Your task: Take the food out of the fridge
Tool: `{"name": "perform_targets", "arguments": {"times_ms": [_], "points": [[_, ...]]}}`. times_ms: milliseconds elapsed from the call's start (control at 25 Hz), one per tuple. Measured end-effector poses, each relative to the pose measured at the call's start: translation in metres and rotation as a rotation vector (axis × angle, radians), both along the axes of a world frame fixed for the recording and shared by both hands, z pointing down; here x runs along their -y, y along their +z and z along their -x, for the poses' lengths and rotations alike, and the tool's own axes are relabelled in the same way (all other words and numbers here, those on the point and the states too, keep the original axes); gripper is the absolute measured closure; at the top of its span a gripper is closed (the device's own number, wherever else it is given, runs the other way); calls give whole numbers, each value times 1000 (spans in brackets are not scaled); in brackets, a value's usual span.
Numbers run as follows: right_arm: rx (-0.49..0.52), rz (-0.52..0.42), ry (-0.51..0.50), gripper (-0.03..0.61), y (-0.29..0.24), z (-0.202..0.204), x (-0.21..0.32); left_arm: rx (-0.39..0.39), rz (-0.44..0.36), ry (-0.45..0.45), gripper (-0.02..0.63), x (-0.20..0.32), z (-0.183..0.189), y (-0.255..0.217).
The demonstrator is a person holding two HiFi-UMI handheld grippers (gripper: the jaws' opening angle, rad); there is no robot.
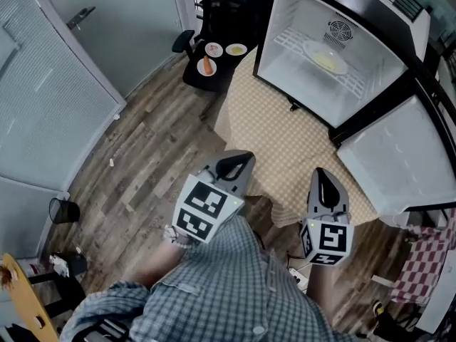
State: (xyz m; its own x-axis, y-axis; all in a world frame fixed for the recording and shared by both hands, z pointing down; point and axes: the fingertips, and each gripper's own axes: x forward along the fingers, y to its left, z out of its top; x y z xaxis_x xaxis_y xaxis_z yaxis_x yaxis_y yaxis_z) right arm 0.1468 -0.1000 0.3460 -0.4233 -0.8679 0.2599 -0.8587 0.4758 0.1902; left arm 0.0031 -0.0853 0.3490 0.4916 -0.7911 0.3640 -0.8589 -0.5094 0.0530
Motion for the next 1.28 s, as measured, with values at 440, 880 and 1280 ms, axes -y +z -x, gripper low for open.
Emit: {"name": "perform_targets", "arguments": {"times_ms": [440, 880, 1280], "points": [[-19, 23, 121, 569, -3, 2, 69, -16, 25, 125, 607, 89, 6, -4], [-53, -22, 221, 569, -13, 7, 144, -21, 8, 224, 607, 161, 8, -6], [246, 63, 300, 569, -10, 9, 189, -51, 28, 280, 607, 210, 7, -2]]}}
